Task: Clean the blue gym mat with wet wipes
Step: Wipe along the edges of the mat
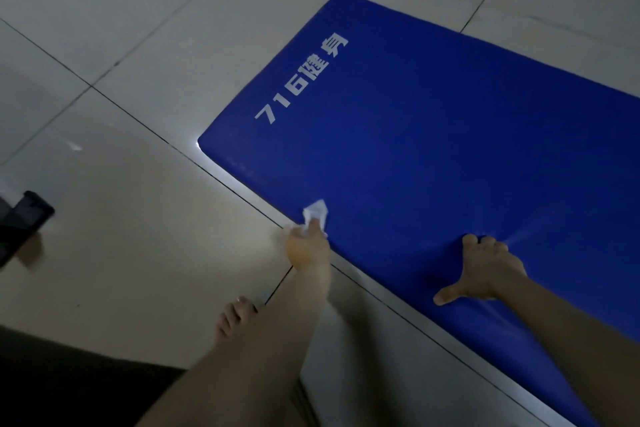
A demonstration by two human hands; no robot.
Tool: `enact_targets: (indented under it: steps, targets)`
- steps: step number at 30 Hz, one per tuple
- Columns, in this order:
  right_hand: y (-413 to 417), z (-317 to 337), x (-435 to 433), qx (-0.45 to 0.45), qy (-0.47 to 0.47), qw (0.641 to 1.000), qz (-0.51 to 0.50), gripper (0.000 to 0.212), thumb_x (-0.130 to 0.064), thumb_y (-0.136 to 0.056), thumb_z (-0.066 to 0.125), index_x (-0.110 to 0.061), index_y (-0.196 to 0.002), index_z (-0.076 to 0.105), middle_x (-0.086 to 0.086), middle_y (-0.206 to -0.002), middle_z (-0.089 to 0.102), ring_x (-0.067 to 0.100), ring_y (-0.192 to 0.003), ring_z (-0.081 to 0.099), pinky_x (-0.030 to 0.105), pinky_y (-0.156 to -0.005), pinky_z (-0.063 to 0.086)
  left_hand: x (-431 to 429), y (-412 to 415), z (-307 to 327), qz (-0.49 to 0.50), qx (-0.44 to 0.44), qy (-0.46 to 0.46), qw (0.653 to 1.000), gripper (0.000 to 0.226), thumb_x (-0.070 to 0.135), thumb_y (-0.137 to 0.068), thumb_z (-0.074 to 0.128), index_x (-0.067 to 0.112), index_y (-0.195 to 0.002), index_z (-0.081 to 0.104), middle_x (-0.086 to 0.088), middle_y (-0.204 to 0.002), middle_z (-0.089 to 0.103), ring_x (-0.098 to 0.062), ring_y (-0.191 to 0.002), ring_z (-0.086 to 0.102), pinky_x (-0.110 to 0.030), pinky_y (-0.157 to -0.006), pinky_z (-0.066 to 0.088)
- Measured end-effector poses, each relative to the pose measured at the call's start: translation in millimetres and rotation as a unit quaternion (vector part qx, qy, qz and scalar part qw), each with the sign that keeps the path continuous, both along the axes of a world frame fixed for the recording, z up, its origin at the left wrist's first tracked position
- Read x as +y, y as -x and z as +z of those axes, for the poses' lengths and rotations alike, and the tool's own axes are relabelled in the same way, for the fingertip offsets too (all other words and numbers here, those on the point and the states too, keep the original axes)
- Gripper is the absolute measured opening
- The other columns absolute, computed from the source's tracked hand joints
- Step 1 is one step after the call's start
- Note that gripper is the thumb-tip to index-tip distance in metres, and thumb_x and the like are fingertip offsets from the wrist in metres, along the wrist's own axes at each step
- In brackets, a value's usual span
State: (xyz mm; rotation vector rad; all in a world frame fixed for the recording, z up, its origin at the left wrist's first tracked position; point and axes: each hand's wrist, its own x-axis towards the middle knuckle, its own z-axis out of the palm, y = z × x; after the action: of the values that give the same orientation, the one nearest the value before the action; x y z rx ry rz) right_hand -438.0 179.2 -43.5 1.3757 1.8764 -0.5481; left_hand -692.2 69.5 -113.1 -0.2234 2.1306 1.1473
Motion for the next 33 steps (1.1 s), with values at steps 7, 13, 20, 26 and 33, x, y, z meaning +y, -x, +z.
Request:
enact_targets:
  steps: [7,13,20,26,33]
  targets:
    - [-1,-1,0,0.004,0.002,1.000,-0.005,0.157,-0.092,-0.031,0.074,-0.011,-0.152,0.014,0.014,-0.147,0.031,0.034,-0.135,0.036,0.045,-0.095,0.052,0,-23,8,-0.036,0.023,0.006,0.999,0.027,0.046,-0.099,0.059,0.019,-0.104,0.061,0.000,-0.092,0.066,-0.012,-0.078,0.066,-0.024,-0.058,0.050]
    - [-4,-4,0,0.010,-0.006,1.000,0.004,0.152,-0.092,-0.032,0.074,-0.012,-0.149,0.018,0.013,-0.143,0.035,0.032,-0.131,0.039,0.043,-0.094,0.052,23,85,18,-0.006,0.104,0.050,0.993,0.037,0.046,-0.100,0.058,0.013,-0.116,0.059,-0.004,-0.098,0.063,-0.012,-0.073,0.059,-0.021,-0.054,0.040]
    - [-2,-1,2,0.004,-0.003,1.000,0.009,0.155,-0.092,-0.033,0.073,-0.010,-0.151,0.016,0.015,-0.145,0.034,0.034,-0.132,0.039,0.044,-0.093,0.052,8,17,14,-0.013,0.053,0.020,0.998,0.032,0.047,-0.102,0.053,0.017,-0.111,0.059,-0.002,-0.096,0.066,-0.011,-0.078,0.065,-0.019,-0.053,0.045]
    - [-3,-1,3,0.014,-0.003,1.000,0.006,0.157,-0.093,-0.029,0.073,-0.010,-0.151,0.017,0.014,-0.144,0.034,0.034,-0.133,0.038,0.045,-0.095,0.051,-12,-98,16,-0.037,-0.048,-0.012,0.998,0.021,0.045,-0.101,0.056,0.024,-0.101,0.060,0.004,-0.091,0.066,-0.010,-0.079,0.065,-0.022,-0.058,0.046]
    - [-5,-4,2,0.015,-0.002,1.000,0.005,0.154,-0.093,-0.030,0.073,-0.011,-0.149,0.018,0.014,-0.144,0.034,0.034,-0.132,0.038,0.045,-0.096,0.051,22,-6,18,-0.005,0.032,0.037,0.999,0.028,0.045,-0.101,0.056,0.018,-0.108,0.058,0.001,-0.091,0.061,-0.015,-0.080,0.062,-0.027,-0.065,0.050]
